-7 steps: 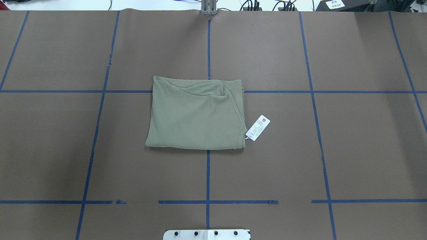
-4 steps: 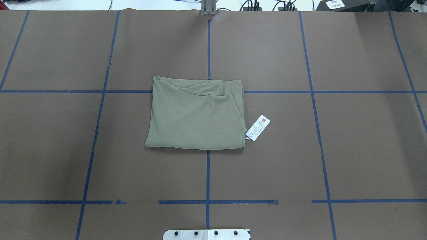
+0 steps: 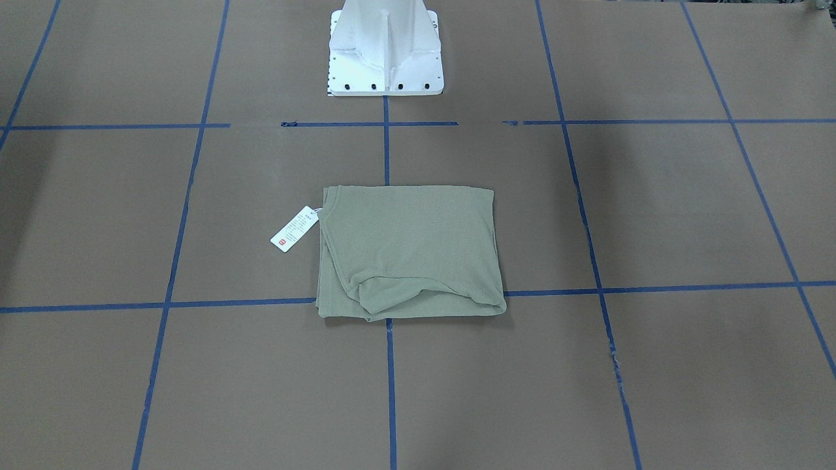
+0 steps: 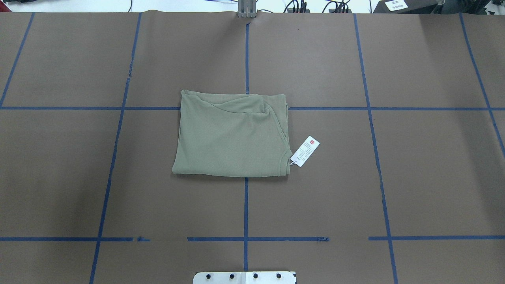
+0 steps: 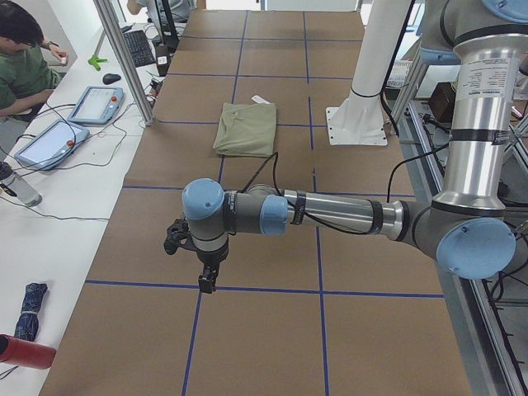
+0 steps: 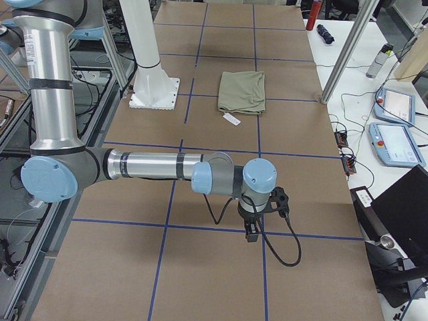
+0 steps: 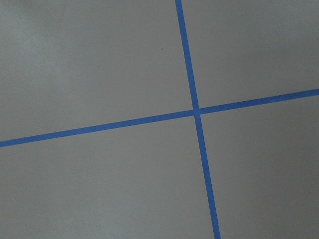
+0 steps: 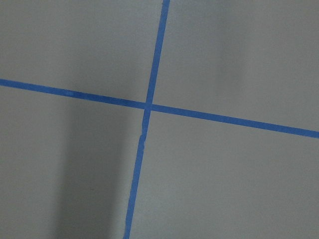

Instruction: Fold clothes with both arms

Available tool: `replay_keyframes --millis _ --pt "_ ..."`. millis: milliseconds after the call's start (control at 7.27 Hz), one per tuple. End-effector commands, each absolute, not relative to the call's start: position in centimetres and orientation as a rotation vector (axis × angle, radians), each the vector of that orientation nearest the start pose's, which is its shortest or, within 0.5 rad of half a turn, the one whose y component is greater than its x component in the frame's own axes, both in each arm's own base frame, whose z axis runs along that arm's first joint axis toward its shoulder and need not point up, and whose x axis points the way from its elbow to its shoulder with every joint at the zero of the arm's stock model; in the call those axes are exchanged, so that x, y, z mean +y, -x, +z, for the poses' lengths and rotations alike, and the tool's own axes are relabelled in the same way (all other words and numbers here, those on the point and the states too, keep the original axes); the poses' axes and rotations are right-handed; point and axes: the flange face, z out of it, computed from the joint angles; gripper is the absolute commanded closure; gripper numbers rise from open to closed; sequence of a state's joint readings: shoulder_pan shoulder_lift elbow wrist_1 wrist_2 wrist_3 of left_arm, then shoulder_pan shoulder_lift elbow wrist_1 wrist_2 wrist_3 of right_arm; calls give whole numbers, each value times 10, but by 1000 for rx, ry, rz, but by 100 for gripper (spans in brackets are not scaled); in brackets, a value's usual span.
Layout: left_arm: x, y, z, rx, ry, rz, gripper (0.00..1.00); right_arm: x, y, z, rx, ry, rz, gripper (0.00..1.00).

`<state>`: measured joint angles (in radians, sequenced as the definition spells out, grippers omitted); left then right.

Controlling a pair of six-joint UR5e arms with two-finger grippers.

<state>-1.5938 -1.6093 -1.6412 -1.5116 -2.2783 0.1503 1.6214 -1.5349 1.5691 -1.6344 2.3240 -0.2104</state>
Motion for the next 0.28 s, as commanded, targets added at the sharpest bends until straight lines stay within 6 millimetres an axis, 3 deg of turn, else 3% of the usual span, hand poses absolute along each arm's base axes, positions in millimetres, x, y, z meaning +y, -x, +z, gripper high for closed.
replay_keyframes --millis 0,138 --pt "-508 80 612 702 -116 142 0 -501 -91 650 -749 -71 -142 0" --pt "-508 79 612 702 -117 144 0 -501 -91 650 -749 -71 -144 0"
